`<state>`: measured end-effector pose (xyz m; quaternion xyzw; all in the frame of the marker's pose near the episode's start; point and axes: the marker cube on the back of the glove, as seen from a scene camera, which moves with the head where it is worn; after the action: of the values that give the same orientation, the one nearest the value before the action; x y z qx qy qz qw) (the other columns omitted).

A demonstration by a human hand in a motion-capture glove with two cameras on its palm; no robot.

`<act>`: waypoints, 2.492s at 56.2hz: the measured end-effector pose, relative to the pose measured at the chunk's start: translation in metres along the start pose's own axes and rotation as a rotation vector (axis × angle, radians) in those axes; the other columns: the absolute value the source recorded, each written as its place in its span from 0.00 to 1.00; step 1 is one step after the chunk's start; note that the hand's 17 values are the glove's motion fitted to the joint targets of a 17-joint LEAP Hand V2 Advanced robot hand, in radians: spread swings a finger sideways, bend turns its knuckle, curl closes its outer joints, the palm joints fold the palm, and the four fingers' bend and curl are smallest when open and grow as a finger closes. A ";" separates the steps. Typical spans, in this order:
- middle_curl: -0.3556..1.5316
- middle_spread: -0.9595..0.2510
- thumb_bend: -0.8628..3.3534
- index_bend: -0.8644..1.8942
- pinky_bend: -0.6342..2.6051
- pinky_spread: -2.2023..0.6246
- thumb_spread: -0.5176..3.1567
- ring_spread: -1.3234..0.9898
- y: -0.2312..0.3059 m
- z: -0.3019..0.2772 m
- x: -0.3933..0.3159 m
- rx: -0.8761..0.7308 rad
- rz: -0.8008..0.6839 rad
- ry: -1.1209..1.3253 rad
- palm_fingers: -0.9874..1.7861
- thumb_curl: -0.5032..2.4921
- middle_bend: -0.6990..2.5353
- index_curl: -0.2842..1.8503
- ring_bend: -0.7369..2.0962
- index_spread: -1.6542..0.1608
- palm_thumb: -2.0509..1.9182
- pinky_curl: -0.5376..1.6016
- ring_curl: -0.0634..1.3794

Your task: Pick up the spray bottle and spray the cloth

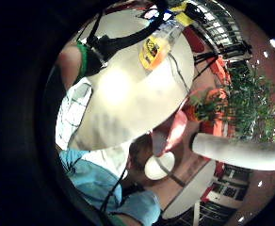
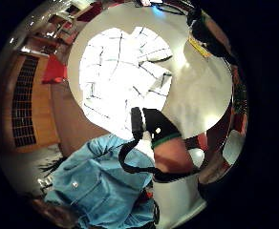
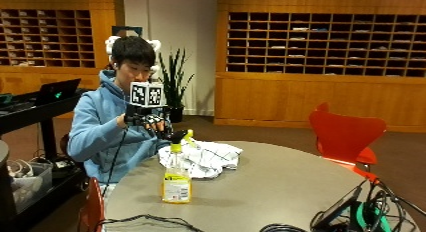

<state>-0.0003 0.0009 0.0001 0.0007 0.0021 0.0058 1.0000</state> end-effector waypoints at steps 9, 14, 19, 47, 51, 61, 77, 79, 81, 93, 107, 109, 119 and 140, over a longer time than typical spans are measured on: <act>0.30 0.73 0.26 0.36 0.31 0.80 0.36 0.55 0.001 -0.001 0.003 0.000 0.015 -0.001 0.64 0.22 0.33 0.21 0.41 0.78 0.63 0.34 0.21; 0.32 0.72 0.25 0.36 0.31 0.80 0.39 0.55 0.001 -0.001 0.005 0.009 0.024 -0.005 0.64 0.23 0.32 0.22 0.41 0.77 0.64 0.36 0.22; 0.34 0.72 0.24 0.36 0.31 0.81 0.41 0.55 0.000 0.000 0.008 0.041 0.037 -0.021 0.64 0.24 0.32 0.23 0.41 0.76 0.64 0.37 0.24; 0.38 0.73 0.20 0.35 0.33 0.81 0.43 0.57 0.009 0.023 0.038 0.598 0.171 -0.444 0.58 0.28 0.30 0.22 0.40 0.77 0.66 0.41 0.27; 0.38 0.73 0.20 0.34 0.34 0.81 0.43 0.57 0.012 0.035 0.038 0.693 0.192 -0.586 0.58 0.28 0.30 0.22 0.40 0.77 0.67 0.41 0.27; 0.38 0.75 0.20 0.33 0.36 0.82 0.43 0.58 0.002 0.057 0.052 0.587 0.465 -0.897 0.54 0.29 0.29 0.20 0.42 0.78 0.68 0.42 0.29; 0.39 0.78 0.20 0.34 0.38 0.83 0.42 0.60 -0.055 0.087 0.100 0.871 0.546 -1.122 0.50 0.30 0.29 0.19 0.43 0.79 0.69 0.43 0.29; 0.39 0.79 0.20 0.34 0.38 0.83 0.42 0.60 -0.058 0.089 0.101 0.877 0.560 -1.145 0.50 0.30 0.29 0.19 0.43 0.80 0.69 0.43 0.29; 0.39 0.80 0.20 0.34 0.38 0.83 0.42 0.60 -0.063 0.091 0.102 0.875 0.577 -1.170 0.49 0.30 0.29 0.19 0.43 0.80 0.70 0.43 0.29; 0.38 0.83 0.20 0.35 0.39 0.85 0.41 0.61 -0.102 0.107 0.105 0.846 0.604 -1.302 0.45 0.31 0.28 0.20 0.42 0.81 0.70 0.43 0.28; 0.37 0.87 0.20 0.35 0.40 0.86 0.40 0.63 -0.137 0.132 0.104 0.696 0.587 -1.342 0.38 0.30 0.28 0.19 0.42 0.79 0.68 0.43 0.27; 0.37 0.87 0.20 0.35 0.40 0.86 0.40 0.63 -0.140 0.135 0.104 0.677 0.584 -1.344 0.38 0.30 0.28 0.19 0.42 0.79 0.68 0.43 0.27; 0.37 0.88 0.20 0.35 0.40 0.86 0.40 0.63 -0.151 0.148 0.105 0.715 0.454 -1.292 0.37 0.30 0.28 0.19 0.43 0.78 0.68 0.42 0.26; 0.38 0.81 0.20 0.35 0.39 0.85 0.39 0.61 -0.171 0.139 0.107 0.595 0.571 -1.346 0.44 0.29 0.30 0.19 0.46 0.78 0.69 0.42 0.27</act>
<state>0.1094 -0.1686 0.1388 0.2723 -0.6026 0.2596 0.7038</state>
